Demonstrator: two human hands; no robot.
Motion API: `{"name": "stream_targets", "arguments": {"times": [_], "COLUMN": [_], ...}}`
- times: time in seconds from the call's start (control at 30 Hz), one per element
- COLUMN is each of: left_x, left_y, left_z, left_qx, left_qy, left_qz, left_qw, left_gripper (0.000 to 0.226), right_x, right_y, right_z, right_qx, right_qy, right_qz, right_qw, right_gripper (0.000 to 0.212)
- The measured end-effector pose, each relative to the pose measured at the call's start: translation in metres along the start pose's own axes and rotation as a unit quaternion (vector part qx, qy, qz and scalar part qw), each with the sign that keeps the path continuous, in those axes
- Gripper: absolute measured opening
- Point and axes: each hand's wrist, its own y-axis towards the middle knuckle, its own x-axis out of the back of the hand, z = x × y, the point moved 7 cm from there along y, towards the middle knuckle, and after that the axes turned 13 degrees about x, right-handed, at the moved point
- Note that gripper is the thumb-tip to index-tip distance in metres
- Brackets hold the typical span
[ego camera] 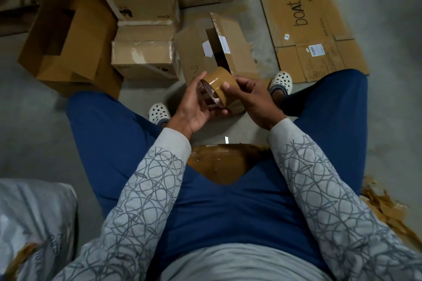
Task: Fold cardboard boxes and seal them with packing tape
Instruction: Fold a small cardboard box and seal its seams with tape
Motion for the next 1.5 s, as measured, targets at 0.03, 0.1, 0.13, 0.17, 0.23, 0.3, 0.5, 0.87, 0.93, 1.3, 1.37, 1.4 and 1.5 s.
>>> {"name": "stream_targets", "arguments": {"times": [0.03, 0.1, 0.13, 0.17, 0.23, 0.3, 0.5, 0.87, 0.93, 1.3, 1.37, 1.4, 1.5], "left_x": [0.001, 0.000, 0.000, 0.001, 0.000, -0.007, -0.008, -0.014, -0.015, -0.015, -0.017, -0.019, -0.016], "left_y": [0.000, -0.002, -0.003, -0.004, -0.009, -0.016, -0.015, -0.049, -0.048, -0.040, -0.039, -0.037, -0.032], "left_z": [0.002, 0.005, 0.004, 0.002, -0.008, -0.017, -0.025, -0.040, -0.041, -0.047, -0.044, -0.043, -0.041], "left_qx": [0.012, 0.028, 0.024, 0.008, -0.059, -0.153, -0.289, -0.578, -0.566, -0.505, -0.516, -0.517, -0.503], "left_qy": [-0.004, 0.020, 0.049, 0.091, 0.186, 0.271, 0.293, 0.437, 0.441, 0.490, 0.493, 0.495, 0.484], "left_qz": [0.003, 0.011, 0.009, -0.004, -0.030, -0.029, -0.034, -0.255, -0.254, -0.207, -0.203, -0.204, -0.209], "left_qw": [1.000, 0.999, 0.998, 0.996, 0.980, 0.950, 0.911, 0.640, 0.648, 0.680, 0.670, 0.668, 0.685], "left_gripper": [0.064, 0.065, 0.065, 0.065, 0.060, 0.050, 0.059, 0.018, 0.016, 0.016, 0.015, 0.014, 0.013], "right_x": [-0.001, -0.002, -0.001, 0.000, 0.004, 0.006, 0.006, -0.005, -0.004, -0.002, -0.001, 0.000, 0.000], "right_y": [0.000, 0.000, -0.001, -0.001, -0.003, -0.004, 0.001, -0.002, -0.002, -0.007, -0.008, -0.007, -0.005], "right_z": [-0.001, -0.001, -0.003, -0.004, -0.008, -0.011, -0.006, -0.010, -0.007, -0.003, -0.003, -0.004, -0.005], "right_qx": [-0.001, -0.005, -0.006, -0.007, -0.008, -0.008, 0.007, 0.065, 0.072, 0.104, 0.101, 0.101, 0.101], "right_qy": [0.000, 0.002, -0.002, -0.009, -0.031, -0.040, 0.000, -0.181, -0.188, -0.263, -0.265, -0.266, -0.260], "right_qz": [0.004, 0.006, 0.002, -0.006, -0.035, -0.062, -0.020, 0.007, 0.004, 0.005, 0.003, 0.003, 0.005], "right_qw": [1.000, 1.000, 1.000, 1.000, 0.999, 0.997, 1.000, 0.981, 0.980, 0.959, 0.959, 0.959, 0.960], "right_gripper": [0.015, 0.012, 0.012, 0.015, 0.024, 0.030, 0.032, 0.038, 0.037, 0.030, 0.030, 0.030, 0.031]}}
